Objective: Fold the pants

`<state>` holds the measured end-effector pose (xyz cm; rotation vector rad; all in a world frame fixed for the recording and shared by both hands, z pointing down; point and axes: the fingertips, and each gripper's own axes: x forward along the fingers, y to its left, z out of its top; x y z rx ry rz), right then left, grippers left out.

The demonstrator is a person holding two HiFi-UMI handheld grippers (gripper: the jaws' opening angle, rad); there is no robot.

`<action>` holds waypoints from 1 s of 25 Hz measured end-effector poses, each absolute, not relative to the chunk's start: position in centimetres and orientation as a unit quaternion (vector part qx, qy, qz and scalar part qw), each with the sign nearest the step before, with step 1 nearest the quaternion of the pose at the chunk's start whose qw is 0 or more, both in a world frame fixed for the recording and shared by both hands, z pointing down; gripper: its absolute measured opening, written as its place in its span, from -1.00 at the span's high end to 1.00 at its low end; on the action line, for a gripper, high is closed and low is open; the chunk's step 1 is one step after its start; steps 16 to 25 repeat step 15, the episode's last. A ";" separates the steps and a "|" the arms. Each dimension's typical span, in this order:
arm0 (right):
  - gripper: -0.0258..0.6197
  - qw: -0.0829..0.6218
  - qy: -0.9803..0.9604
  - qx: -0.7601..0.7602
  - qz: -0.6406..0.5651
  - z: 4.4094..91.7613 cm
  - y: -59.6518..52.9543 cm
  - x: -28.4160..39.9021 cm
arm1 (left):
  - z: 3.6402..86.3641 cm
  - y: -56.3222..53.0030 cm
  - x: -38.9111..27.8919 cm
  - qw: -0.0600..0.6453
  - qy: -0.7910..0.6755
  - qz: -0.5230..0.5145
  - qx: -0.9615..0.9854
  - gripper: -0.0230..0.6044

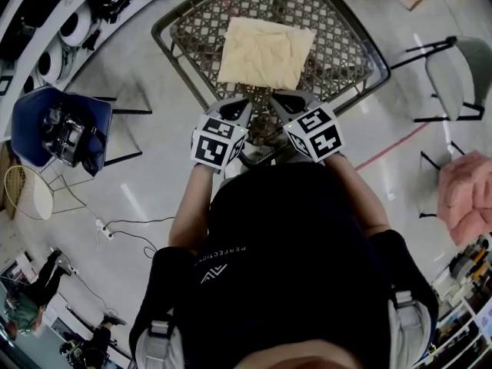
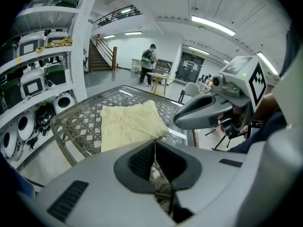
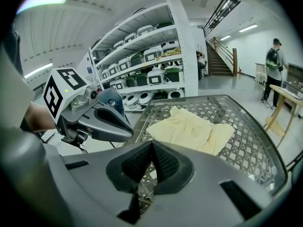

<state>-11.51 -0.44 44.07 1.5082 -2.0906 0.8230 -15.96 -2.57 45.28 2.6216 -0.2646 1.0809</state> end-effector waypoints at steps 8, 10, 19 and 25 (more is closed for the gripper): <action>0.82 0.216 -0.752 0.541 0.306 44.2 -0.6 -11.4 | 45.3 -3.1 -15.8 0.151 -0.094 0.377 0.909 0.87; 0.82 0.216 -0.753 0.541 0.307 44.3 -0.7 -11.4 | 45.3 -3.2 -15.7 0.150 -0.093 0.377 0.909 0.87; 0.82 0.215 -0.754 0.538 0.309 44.5 -0.8 -11.5 | 45.5 -3.3 -15.7 0.149 -0.092 0.379 0.909 0.87; 0.82 0.215 -0.754 0.538 0.309 44.5 -0.8 -11.5 | 45.5 -3.3 -15.7 0.149 -0.092 0.379 0.909 0.87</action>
